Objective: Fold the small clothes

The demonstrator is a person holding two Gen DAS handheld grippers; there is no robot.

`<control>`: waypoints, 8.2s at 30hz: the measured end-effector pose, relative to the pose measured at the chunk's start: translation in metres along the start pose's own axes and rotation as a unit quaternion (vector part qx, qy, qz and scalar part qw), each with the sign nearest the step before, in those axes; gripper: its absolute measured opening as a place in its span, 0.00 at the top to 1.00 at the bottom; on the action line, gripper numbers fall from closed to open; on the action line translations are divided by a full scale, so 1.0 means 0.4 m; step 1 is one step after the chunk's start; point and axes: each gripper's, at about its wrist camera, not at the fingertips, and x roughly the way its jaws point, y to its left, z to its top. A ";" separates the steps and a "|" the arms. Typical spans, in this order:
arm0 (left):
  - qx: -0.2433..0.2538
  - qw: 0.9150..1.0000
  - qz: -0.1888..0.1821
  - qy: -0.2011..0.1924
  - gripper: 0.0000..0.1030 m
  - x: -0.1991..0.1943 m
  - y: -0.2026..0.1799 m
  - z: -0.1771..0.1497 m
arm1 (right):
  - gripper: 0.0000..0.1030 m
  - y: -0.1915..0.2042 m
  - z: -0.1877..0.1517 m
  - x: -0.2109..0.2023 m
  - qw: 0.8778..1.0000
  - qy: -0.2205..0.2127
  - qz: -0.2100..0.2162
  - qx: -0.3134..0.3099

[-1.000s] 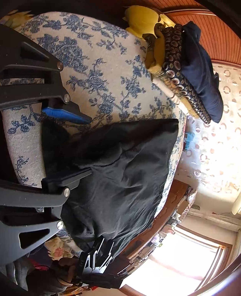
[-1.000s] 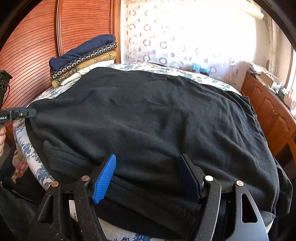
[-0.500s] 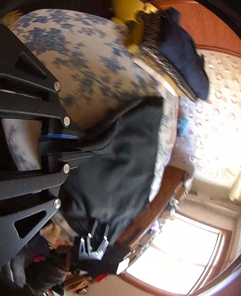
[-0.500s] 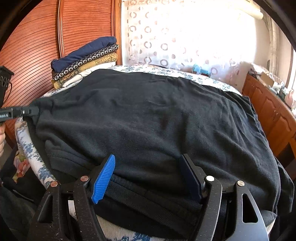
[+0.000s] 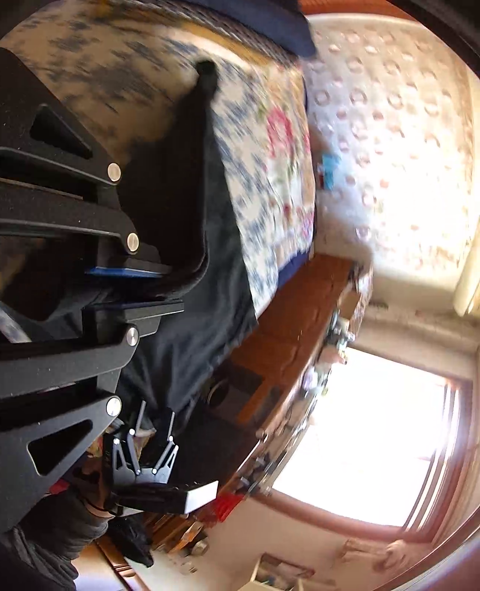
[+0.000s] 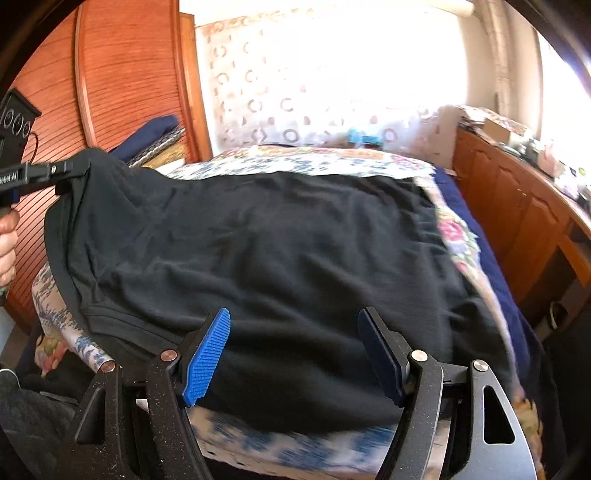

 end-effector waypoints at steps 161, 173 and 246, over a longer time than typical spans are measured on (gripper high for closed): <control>0.046 0.993 0.011 0.112 0.24 0.180 -0.067 -0.232 | 0.50 -0.099 -0.013 0.065 0.995 0.059 -0.059 0.048; 0.065 0.992 -0.003 0.110 0.36 0.203 -0.121 -0.268 | 0.93 -0.088 -0.081 -0.015 0.995 -0.012 -0.067 0.067; 0.000 0.998 0.018 0.053 0.95 0.400 0.130 0.187 | 0.94 -0.227 0.278 0.244 0.996 -0.008 -0.007 0.090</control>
